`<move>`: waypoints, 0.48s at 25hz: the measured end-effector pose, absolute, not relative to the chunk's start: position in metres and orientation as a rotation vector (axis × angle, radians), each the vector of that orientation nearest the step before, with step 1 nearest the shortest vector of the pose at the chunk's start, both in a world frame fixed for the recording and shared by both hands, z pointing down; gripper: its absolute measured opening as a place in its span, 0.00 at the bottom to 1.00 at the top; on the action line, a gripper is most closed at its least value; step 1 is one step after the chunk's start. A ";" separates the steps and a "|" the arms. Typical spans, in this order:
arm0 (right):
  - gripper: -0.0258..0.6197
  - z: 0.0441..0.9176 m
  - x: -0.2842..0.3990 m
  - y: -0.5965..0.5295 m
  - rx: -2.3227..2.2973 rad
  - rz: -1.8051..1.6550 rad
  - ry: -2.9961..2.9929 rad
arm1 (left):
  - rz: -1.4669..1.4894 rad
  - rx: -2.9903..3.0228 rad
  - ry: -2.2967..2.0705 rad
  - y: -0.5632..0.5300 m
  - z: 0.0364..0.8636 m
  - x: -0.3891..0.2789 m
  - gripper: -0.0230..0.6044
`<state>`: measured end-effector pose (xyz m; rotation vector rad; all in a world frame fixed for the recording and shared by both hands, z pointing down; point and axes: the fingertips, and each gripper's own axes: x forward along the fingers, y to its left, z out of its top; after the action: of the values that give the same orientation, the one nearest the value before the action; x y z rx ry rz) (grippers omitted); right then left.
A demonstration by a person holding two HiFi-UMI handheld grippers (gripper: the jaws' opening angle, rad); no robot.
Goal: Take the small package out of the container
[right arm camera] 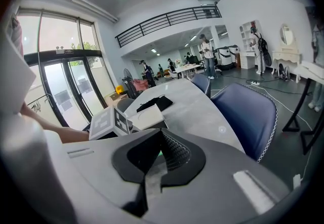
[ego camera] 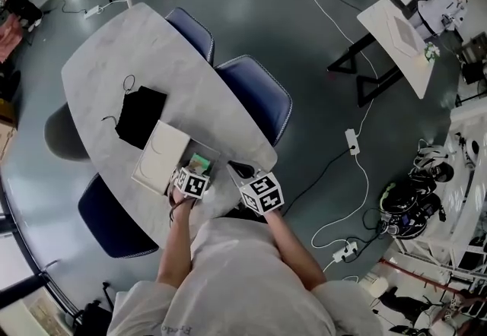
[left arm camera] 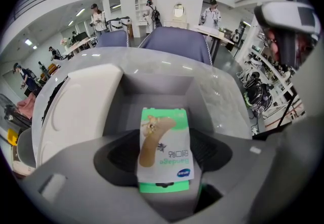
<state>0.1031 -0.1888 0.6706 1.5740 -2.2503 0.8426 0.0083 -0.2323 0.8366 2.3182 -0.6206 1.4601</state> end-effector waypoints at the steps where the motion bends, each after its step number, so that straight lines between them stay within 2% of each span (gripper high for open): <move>1: 0.04 0.670 0.105 -0.188 1.576 0.843 -2.247 | 1.455 2.322 -0.617 -0.232 0.836 0.011 0.60; 12: 0.04 0.670 0.104 -0.184 1.574 0.830 -2.243 | 1.406 2.369 -0.624 -0.233 0.821 0.015 0.60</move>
<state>0.1036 -0.1844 0.6699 1.5740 -2.2434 0.8305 0.0150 -0.2334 0.8215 2.3693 -0.6239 1.4055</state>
